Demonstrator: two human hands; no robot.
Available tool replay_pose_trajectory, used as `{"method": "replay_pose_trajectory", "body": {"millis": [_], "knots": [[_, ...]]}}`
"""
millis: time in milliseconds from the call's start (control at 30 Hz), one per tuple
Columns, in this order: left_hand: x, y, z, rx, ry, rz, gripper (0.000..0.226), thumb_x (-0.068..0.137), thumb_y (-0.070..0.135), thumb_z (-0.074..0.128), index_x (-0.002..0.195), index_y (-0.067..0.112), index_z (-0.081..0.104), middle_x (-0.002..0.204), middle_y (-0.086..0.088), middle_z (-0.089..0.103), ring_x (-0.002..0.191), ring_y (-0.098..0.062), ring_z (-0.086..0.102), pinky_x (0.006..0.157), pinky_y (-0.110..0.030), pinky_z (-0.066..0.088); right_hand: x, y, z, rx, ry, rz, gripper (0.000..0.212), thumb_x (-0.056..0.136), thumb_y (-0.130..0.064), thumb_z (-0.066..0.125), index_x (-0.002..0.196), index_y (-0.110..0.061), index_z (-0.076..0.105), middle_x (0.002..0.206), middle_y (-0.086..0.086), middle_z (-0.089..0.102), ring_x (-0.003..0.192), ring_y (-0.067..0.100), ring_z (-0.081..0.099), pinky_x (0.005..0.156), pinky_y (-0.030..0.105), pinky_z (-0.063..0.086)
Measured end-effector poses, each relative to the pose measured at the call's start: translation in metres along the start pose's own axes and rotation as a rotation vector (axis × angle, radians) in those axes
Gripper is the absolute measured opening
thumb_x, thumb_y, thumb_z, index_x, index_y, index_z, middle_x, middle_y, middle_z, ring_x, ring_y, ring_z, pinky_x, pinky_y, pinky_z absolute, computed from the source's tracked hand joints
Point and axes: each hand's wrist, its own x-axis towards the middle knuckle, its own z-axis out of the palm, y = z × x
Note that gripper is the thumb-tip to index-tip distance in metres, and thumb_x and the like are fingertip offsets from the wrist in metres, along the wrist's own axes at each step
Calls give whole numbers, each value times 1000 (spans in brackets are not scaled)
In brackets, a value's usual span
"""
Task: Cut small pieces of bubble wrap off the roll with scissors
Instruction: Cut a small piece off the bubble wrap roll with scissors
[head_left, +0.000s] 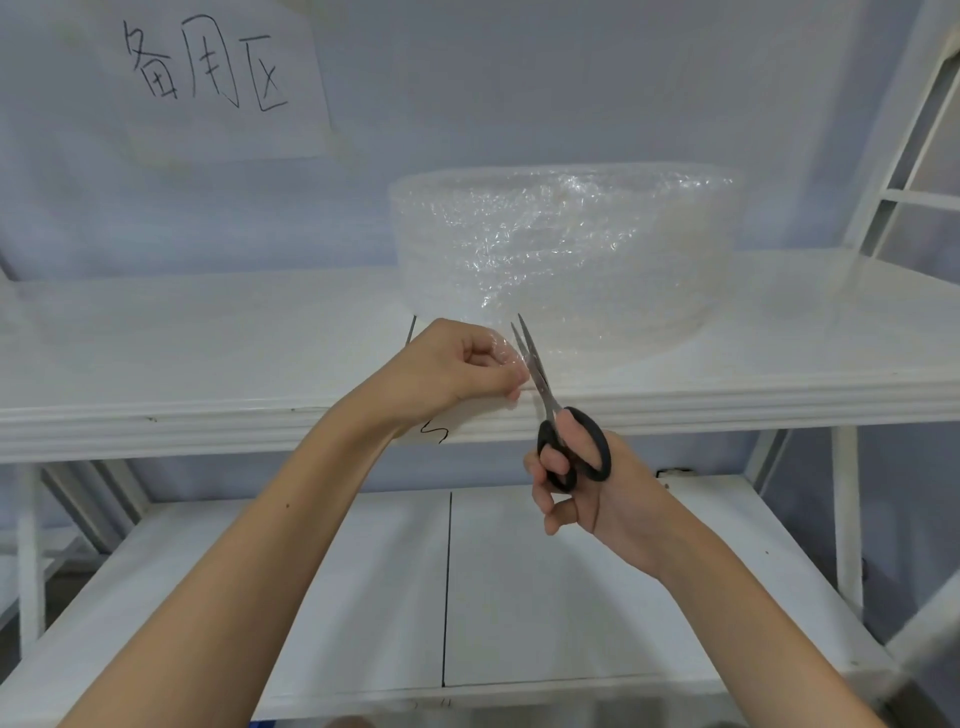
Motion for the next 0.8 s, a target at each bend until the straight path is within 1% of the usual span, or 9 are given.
{"method": "replay_pose_trajectory", "body": {"millis": [67, 167, 267, 367, 467, 567, 700, 800], "knots": [[0, 0, 0, -9, -10, 3, 6, 88, 11, 71, 82, 10, 73, 83, -20, 74, 79, -15, 70, 90, -31, 54, 2, -1, 1, 0, -6, -3, 41, 82, -46, 55, 56, -15, 48, 68, 6, 50, 54, 20, 49, 48, 30, 51], [-1, 1, 0, -42, -9, 2, 6, 90, 10, 70, 85, 7, 72, 79, -12, 72, 78, -14, 69, 86, -26, 55, 4, -2, 3, -7, -3, -13, 40, 82, -45, 55, 56, -15, 48, 69, 6, 50, 54, 20, 49, 48, 30, 50], [0, 0, -1, -33, -21, 3, 7, 90, 8, 69, 87, 1, 71, 77, -10, 72, 75, -11, 69, 84, -21, 55, 5, 0, 2, -12, 8, -20, 40, 82, -45, 56, 55, -15, 48, 69, 6, 51, 53, 19, 50, 48, 30, 50], [1, 0, -1, 10, -33, 1, 11, 89, 8, 69, 89, -3, 70, 74, -7, 72, 73, -9, 67, 85, -21, 52, 5, -1, 2, -16, 17, -31, 41, 80, -46, 59, 54, -16, 48, 67, 5, 51, 52, 19, 49, 47, 30, 49], [-1, 2, 0, 47, -46, 7, 11, 89, 10, 69, 85, 1, 71, 74, -5, 72, 72, -8, 64, 83, -20, 50, 5, -6, 3, -20, 1, -38, 43, 76, -52, 60, 54, -17, 49, 67, 5, 51, 52, 20, 49, 48, 31, 50], [-1, 3, 1, 69, -58, 19, 11, 89, 10, 69, 80, 4, 72, 75, -5, 72, 74, -10, 63, 86, -24, 50, 7, -10, 3, -34, 7, -41, 44, 81, -49, 56, 55, -15, 48, 67, 6, 50, 52, 21, 47, 48, 30, 50], [0, 3, 2, 66, -65, 21, 10, 88, 8, 69, 82, 2, 71, 72, -1, 72, 71, -5, 64, 81, -16, 50, 8, -10, 3, -51, 18, -60, 43, 82, -48, 55, 57, -14, 46, 67, 6, 50, 51, 19, 48, 47, 29, 49], [0, 3, 1, 62, -82, 32, 11, 89, 9, 69, 79, 4, 70, 74, -2, 72, 72, -7, 64, 82, -18, 50, 8, -10, 3, -60, 21, -72, 47, 81, -52, 60, 58, -14, 46, 67, 5, 51, 51, 18, 49, 46, 29, 49]]}}
